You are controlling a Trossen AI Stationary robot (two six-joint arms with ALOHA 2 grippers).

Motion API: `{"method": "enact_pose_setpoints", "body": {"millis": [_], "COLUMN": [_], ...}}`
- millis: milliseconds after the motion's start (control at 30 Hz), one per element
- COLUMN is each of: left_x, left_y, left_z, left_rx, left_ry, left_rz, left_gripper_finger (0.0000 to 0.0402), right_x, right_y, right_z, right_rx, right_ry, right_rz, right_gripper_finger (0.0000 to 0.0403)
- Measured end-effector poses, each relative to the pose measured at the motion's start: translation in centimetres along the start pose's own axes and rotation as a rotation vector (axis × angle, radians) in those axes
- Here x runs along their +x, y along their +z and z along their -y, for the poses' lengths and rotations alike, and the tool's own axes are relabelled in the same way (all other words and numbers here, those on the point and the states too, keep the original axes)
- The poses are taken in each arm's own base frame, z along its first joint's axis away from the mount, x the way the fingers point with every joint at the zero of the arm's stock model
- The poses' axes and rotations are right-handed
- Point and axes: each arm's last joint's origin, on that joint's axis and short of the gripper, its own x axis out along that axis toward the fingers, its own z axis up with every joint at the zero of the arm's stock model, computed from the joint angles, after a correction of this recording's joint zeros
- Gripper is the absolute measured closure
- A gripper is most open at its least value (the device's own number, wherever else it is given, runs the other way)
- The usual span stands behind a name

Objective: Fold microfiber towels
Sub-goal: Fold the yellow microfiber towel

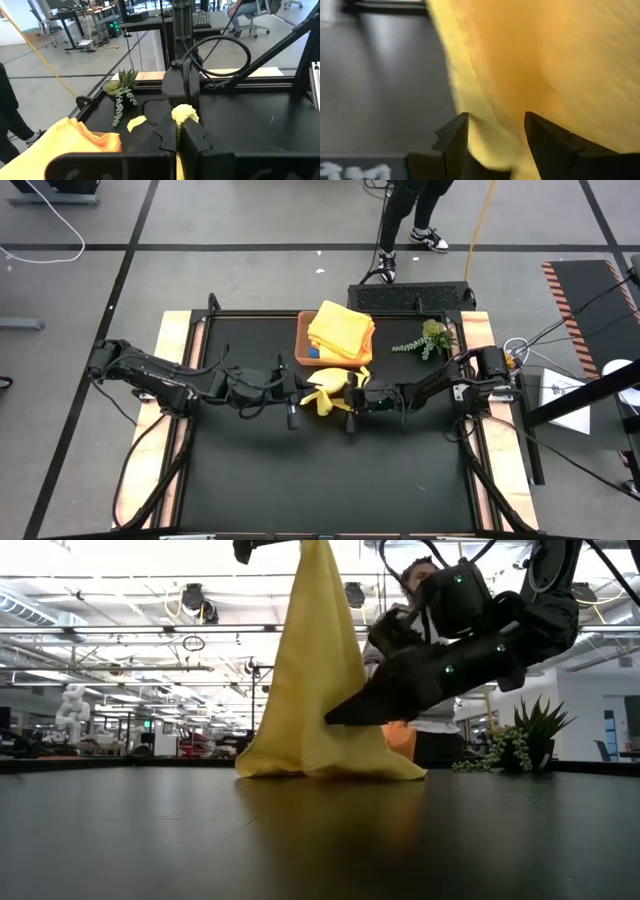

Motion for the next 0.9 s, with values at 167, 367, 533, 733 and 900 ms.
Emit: {"method": "enact_pose_setpoints", "body": {"millis": [167,367,533,733,900], "left_x": [0.0,0.0,0.0,0.0,0.0], "left_y": [0.1,0.0,-0.2,-0.4,-0.5], "left_z": [0.0,-0.1,-0.2,-0.2,-0.2], "left_rx": [0.002,0.016,0.025,0.025,0.023], "left_ry": [0.004,0.033,0.056,0.078,0.078], "left_rz": [0.007,0.001,-0.023,-0.039,-0.055], "left_gripper_finger": [0.0396,0.0397,0.0399,0.0399,0.0397], "right_x": [0.0,-0.1,-0.3,-0.3,-0.6], "right_y": [0.0,-0.7,-1.4,-1.4,-1.2], "right_z": [-0.4,-1.2,-1.7,-2.1,-2.4], "right_rx": [0.018,0.017,0.050,0.061,0.060], "right_ry": [0.154,0.214,0.224,0.236,0.235], "right_rz": [0.001,-0.078,-0.155,-0.158,-0.154], "right_gripper_finger": [0.0225,0.0261,0.0293,0.0323,0.0348]}}
